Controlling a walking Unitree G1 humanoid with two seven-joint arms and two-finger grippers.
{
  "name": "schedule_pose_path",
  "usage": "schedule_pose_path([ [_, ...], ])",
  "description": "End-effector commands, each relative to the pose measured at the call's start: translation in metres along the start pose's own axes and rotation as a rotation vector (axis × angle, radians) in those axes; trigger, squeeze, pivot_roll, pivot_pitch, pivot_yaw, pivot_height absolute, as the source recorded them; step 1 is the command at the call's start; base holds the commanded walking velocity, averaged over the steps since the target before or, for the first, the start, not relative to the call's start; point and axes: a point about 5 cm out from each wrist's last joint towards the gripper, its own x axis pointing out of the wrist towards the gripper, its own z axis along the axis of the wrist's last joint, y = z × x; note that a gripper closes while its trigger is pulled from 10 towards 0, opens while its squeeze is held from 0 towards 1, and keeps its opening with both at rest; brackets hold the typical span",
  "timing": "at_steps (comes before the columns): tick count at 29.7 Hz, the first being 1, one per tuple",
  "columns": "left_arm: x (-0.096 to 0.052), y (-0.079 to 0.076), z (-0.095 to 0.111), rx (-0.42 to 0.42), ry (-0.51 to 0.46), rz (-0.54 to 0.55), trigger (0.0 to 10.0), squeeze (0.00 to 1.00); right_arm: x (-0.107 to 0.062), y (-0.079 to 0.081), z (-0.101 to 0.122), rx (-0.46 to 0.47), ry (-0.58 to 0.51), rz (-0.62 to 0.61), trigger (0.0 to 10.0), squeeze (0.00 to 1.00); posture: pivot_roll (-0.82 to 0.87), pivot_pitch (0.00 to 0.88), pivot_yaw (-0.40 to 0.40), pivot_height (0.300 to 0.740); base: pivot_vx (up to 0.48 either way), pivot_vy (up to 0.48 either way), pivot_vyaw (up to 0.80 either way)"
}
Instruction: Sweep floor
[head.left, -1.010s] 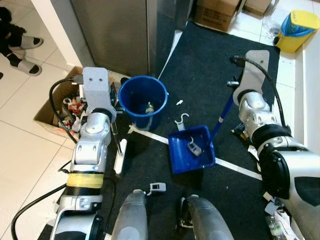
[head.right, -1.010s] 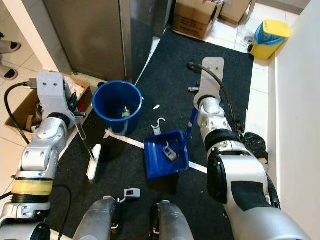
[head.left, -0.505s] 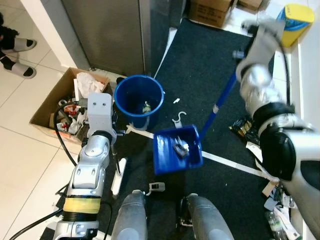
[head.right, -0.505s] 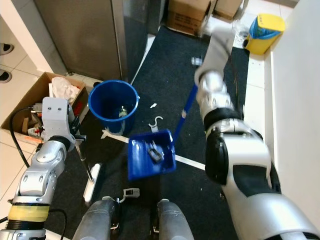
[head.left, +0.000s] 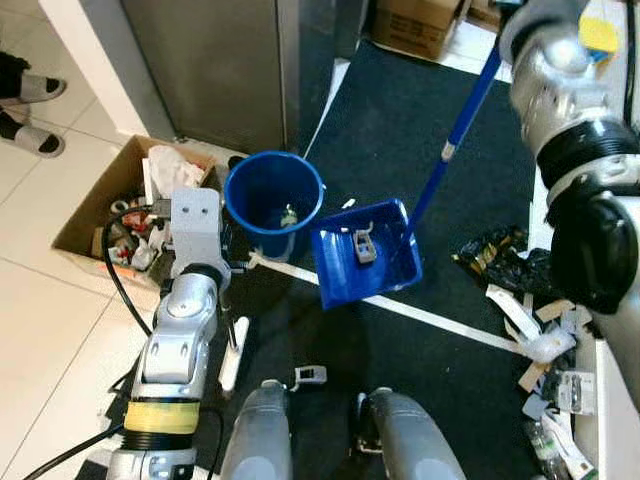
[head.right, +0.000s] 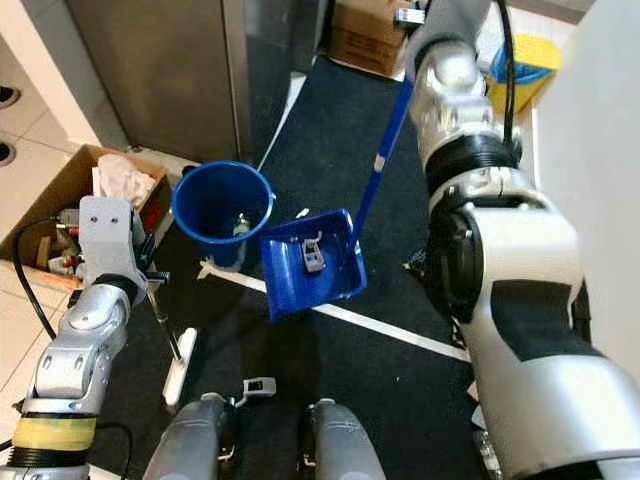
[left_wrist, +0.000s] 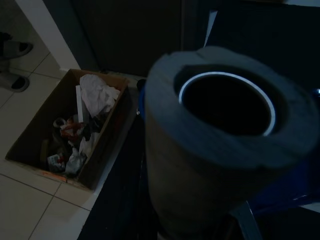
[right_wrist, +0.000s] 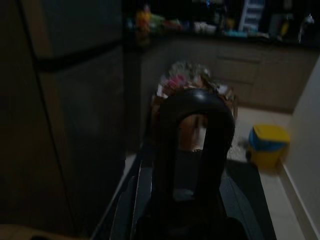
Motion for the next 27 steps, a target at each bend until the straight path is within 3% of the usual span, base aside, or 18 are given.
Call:
schedule_pose_path([
  [1,0.0,-0.003,-0.008,-0.005,0.043,0.0,10.0,0.0,0.002,-0.008,0.016,-0.001,-0.033,-0.028,10.0,0.0,0.15,0.063,-0.12,0.74,0.0,0.0,0.0],
  [7,0.001,-0.002,-0.008,-0.005,0.042,0.003,10.0,0.0,0.004,-0.012,0.032,0.035,-0.061,-0.045,10.0,0.0,0.14,0.058,-0.116,0.74,0.0,0.0,0.0],
  [10,0.003,-0.003,-0.004,-0.006,0.033,0.001,10.0,0.0,0.004,-0.006,0.048,0.025,-0.104,-0.036,10.0,0.0,0.15,0.052,-0.115,0.74,0.0,0.0,0.0],
  [15,0.002,0.0,-0.005,-0.009,0.031,0.013,10.0,0.0,0.004,-0.022,0.053,0.007,-0.098,-0.095,10.0,0.0,0.15,0.049,-0.122,0.74,0.0,0.0,0.0],
  [19,0.002,0.001,-0.006,-0.01,0.035,0.015,10.0,0.0,0.004,-0.024,0.056,0.007,-0.103,-0.101,10.0,0.0,0.14,0.046,-0.123,0.74,0.0,0.0,0.0],
  [24,0.003,-0.003,-0.006,-0.012,0.034,0.008,10.0,0.0,0.005,-0.012,0.06,0.002,-0.116,-0.068,10.0,0.0,0.14,0.043,-0.121,0.74,0.0,0.0,0.0],
  [25,0.005,-0.005,-0.004,-0.014,0.028,0.001,10.0,0.0,0.004,0.003,0.06,0.001,-0.118,-0.035,10.0,0.0,0.14,0.04,-0.129,0.74,0.0,0.0,0.0],
  [26,0.005,-0.005,-0.004,-0.014,0.028,0.001,10.0,0.0,0.004,0.003,0.06,0.001,-0.118,-0.035,10.0,0.0,0.14,0.04,-0.129,0.74,0.0,0.0,0.0],
  [27,0.005,-0.007,-0.002,-0.016,0.023,-0.001,10.0,0.0,0.004,0.012,0.06,0.016,-0.119,-0.026,10.0,0.0,0.15,0.04,-0.135,0.74,0.0,0.0,0.0],
])
